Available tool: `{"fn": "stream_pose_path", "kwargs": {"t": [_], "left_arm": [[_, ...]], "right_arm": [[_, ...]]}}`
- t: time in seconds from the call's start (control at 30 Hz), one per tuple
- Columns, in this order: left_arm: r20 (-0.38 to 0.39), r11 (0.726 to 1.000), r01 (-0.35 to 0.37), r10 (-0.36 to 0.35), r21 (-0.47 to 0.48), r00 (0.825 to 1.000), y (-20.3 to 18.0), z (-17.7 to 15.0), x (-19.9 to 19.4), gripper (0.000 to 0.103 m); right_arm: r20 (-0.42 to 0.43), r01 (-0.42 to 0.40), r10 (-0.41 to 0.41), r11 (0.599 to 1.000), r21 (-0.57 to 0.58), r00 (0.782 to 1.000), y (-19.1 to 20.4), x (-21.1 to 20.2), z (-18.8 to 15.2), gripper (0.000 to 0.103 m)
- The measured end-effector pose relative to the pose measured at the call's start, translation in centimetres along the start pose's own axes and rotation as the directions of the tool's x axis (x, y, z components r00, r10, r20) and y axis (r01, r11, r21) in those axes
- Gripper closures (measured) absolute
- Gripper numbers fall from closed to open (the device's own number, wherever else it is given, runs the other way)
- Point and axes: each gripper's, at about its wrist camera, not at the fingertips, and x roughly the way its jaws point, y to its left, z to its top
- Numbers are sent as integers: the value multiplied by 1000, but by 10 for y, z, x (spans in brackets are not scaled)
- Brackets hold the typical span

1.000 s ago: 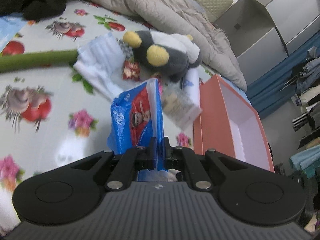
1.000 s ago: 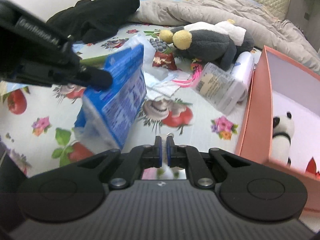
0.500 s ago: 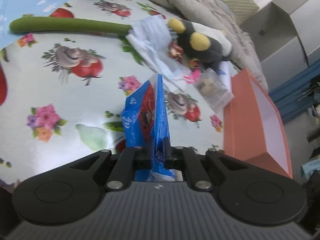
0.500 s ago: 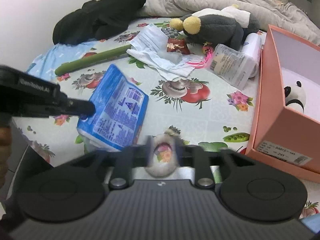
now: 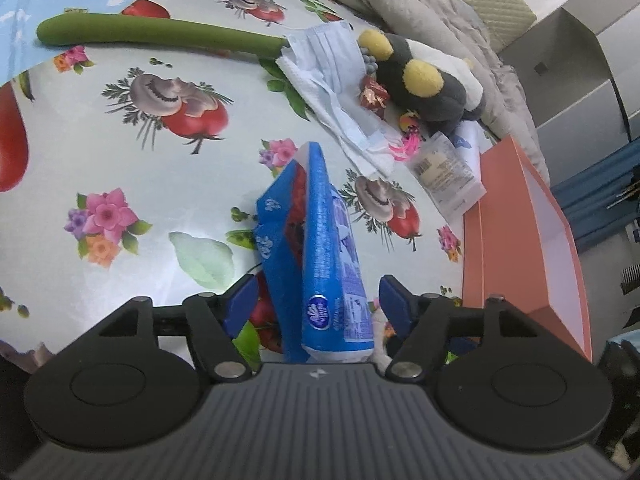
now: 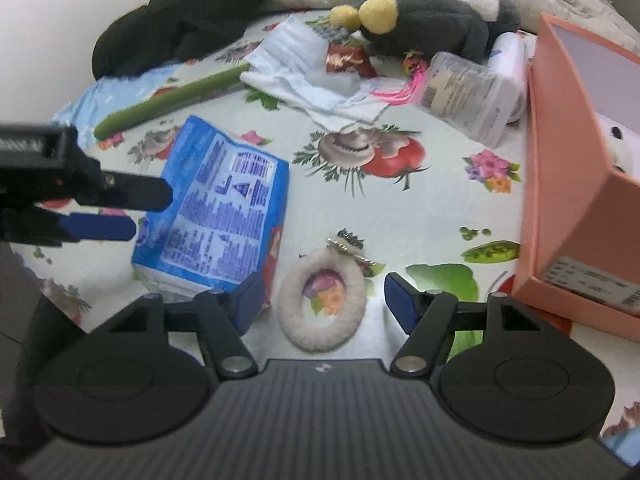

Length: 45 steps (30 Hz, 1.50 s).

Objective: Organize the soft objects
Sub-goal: 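Lift the blue packet with the left tool while the right carries the ring toward the box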

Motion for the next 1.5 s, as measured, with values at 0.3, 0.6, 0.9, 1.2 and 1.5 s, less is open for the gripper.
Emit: {"fn": "stream_pose_path", "kwargs": {"t": [0.3,0.6,0.9,1.2,1.5], "left_arm": [[-38,999,-27,28,25,999,-10,-6,16,30],[-67,996,-81,84,44,994,-11,-13,31,30],[-82,991,-96,104,99,991,-22,-19,48,48],[-58,989,-68,76,134,995,-34,-23,49,81],[13,979,-24,22,204,1000,-59,-23,15,83]], "right_arm": [[-13,55,-56,994,-93,998,10,17,-9,40],[13,86,-85,993,-84,996,-1,12,-7,85],[37,94,-92,995,-37,995,-14,-2,-9,85],[86,97,-96,995,1,992,-18,-25,-4,85],[173,103,-103,995,10,980,-14,-65,2,88]]}}
